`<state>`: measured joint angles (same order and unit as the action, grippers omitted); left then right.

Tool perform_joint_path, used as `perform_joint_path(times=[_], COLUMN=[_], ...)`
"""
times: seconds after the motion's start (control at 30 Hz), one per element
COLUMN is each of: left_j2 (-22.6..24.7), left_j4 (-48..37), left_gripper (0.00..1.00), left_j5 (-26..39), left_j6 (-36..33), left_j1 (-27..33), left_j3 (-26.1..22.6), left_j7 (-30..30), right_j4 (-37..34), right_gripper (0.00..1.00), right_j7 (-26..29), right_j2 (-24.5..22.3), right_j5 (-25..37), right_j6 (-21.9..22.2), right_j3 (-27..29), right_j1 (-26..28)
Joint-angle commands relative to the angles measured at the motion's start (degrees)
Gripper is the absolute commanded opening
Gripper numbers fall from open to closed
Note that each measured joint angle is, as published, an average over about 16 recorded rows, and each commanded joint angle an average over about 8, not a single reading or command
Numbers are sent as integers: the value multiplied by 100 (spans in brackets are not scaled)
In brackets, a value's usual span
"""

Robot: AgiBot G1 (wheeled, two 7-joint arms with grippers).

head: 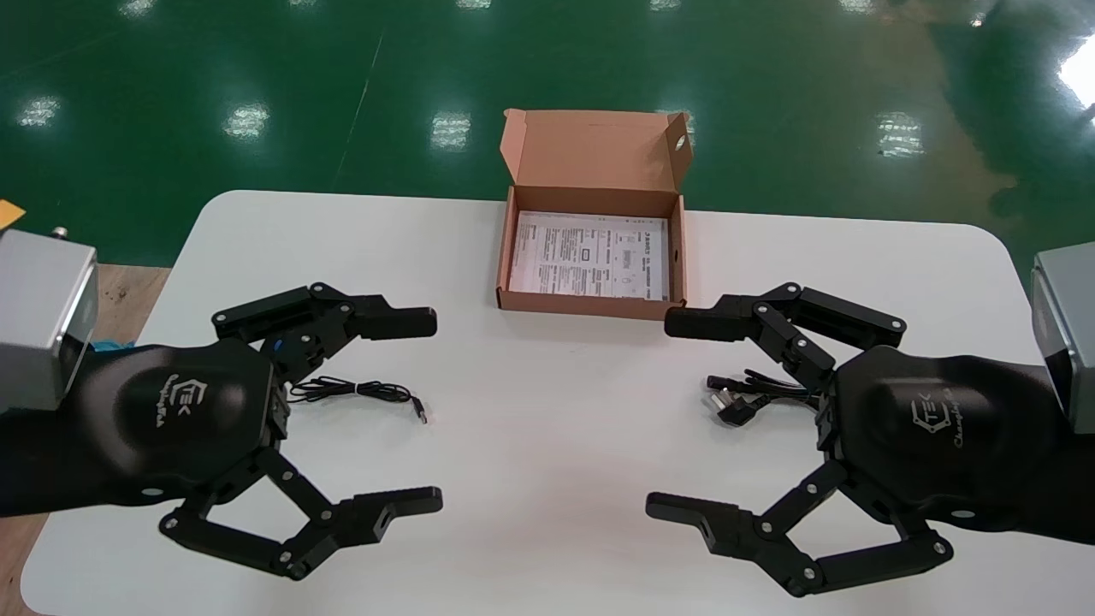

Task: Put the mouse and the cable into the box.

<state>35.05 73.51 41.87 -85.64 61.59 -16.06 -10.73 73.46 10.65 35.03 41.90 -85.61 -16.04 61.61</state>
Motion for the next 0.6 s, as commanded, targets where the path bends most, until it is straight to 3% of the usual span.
perform_joint_path(times=[0.03,0.6], left_j2=[0,-2], left_j4=[0,3], left_gripper=[100,100], left_j5=[0,7], left_j6=[0,-5], left_j1=[0,2], left_j3=[0,-3], left_j7=[0,1], right_j4=[0,1], right_gripper=[100,100], right_j7=[0,1], right_j2=[0,0], right_j5=[0,0], right_j6=[0,-1], right_j3=[0,0], right_j1=[0,-1])
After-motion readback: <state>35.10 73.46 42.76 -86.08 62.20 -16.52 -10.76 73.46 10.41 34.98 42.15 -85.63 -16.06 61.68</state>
